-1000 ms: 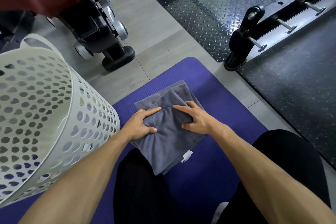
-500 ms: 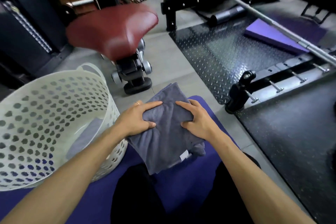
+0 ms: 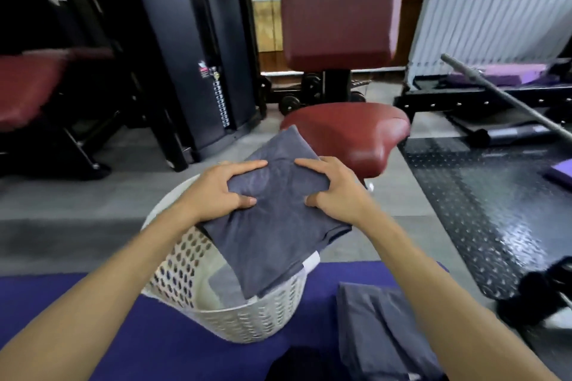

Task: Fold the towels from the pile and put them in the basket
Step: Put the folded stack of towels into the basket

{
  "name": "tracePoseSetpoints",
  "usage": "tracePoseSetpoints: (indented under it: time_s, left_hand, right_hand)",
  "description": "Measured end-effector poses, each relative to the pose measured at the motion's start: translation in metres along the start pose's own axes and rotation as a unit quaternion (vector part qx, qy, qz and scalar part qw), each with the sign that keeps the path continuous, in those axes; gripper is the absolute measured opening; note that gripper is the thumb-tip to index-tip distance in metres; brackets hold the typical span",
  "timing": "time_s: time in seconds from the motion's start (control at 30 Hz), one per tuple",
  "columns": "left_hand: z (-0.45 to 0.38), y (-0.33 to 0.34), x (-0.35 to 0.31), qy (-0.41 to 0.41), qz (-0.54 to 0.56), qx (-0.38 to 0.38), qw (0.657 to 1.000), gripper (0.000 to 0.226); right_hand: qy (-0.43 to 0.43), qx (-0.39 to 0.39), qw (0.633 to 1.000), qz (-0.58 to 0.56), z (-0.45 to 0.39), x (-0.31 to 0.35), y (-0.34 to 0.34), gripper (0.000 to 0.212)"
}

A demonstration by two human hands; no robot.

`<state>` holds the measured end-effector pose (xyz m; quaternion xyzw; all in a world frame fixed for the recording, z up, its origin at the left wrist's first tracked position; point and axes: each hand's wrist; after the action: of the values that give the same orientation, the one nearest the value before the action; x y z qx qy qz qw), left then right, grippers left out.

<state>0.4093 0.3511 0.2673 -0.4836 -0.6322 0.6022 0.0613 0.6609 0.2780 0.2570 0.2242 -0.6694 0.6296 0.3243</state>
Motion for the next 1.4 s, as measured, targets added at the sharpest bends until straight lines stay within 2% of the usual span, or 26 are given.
tracePoseSetpoints:
  time_s: [0.17, 0.23, 0.37, 0.47, 0.57, 0.67, 0.73, 0.77, 0.83, 0.9, 1.07, 1.13, 1.23, 1.33, 1.4]
  left_hand:
    - [0.016, -0.020, 0.088, -0.071, 0.089, 0.004, 0.993, 0.077]
    - [0.020, -0.005, 0.124, -0.105, 0.108, 0.039, 0.988, 0.078]
    - [0.030, 0.048, 0.190, -0.185, 0.122, 0.156, 0.963, 0.078]
    - [0.035, 0.084, 0.220, -0.195, 0.130, 0.196, 0.952, 0.078]
    - [0.031, 0.110, 0.243, -0.193, 0.143, 0.197, 0.951, 0.078]
    - [0.029, 0.142, 0.270, -0.175, 0.065, 0.258, 0.948, 0.082]
    - [0.037, 0.174, 0.284, -0.195, 0.008, 0.353, 0.915, 0.102]
    - [0.043, 0.190, 0.287, -0.208, -0.017, 0.400, 0.893, 0.113]
    - [0.057, 0.216, 0.287, -0.206, -0.062, 0.459, 0.862, 0.121]
    - [0.065, 0.228, 0.288, -0.197, -0.071, 0.464, 0.861, 0.120]
    - [0.071, 0.227, 0.291, -0.186, -0.089, 0.462, 0.863, 0.118]
    - [0.072, 0.230, 0.284, -0.187, -0.108, 0.458, 0.862, 0.116]
    - [0.073, 0.230, 0.270, -0.196, -0.124, 0.451, 0.862, 0.111]
    - [0.062, 0.213, 0.255, -0.208, -0.084, 0.415, 0.882, 0.093]
    - [0.046, 0.199, 0.232, -0.196, 0.006, 0.332, 0.923, 0.069]
  right_hand:
    - [0.015, 0.082, 0.996, 0.036, -0.064, 0.044, 0.062, 0.073]
    - [0.050, 0.110, 0.992, 0.046, -0.081, 0.039, 0.099, 0.072]
    - [0.159, 0.212, 0.964, 0.037, -0.096, 0.000, 0.169, 0.073]
    - [0.215, 0.252, 0.943, 0.029, -0.108, -0.029, 0.200, 0.073]
    - [0.239, 0.245, 0.938, 0.043, -0.122, -0.051, 0.217, 0.073]
    - [0.236, 0.263, 0.923, 0.154, -0.129, -0.077, 0.239, 0.076]
    - [0.251, 0.299, 0.893, 0.223, -0.130, -0.097, 0.254, 0.073]
    - [0.266, 0.310, 0.884, 0.227, -0.130, -0.102, 0.256, 0.067]
    - [0.288, 0.327, 0.874, 0.215, -0.129, -0.109, 0.251, 0.049]
    - [0.315, 0.323, 0.874, 0.182, -0.127, -0.117, 0.241, 0.044]
    - [0.323, 0.316, 0.880, 0.147, -0.118, -0.123, 0.241, 0.061]
    - [0.300, 0.316, 0.888, 0.145, -0.114, -0.115, 0.243, 0.062]
    - [0.223, 0.295, 0.911, 0.183, -0.110, -0.094, 0.234, 0.052]
    - [0.132, 0.181, 0.953, 0.203, -0.098, -0.072, 0.201, 0.040]
    - [0.110, 0.088, 0.984, 0.113, -0.077, -0.072, 0.171, 0.038]
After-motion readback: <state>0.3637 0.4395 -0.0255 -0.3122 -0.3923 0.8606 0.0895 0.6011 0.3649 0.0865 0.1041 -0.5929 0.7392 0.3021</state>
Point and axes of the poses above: each hand's wrist, its own z-axis away from the middle knuckle, its own y-axis out of the palm, x = y × z, and after that the axes turned 14 degrees about y, right-handed
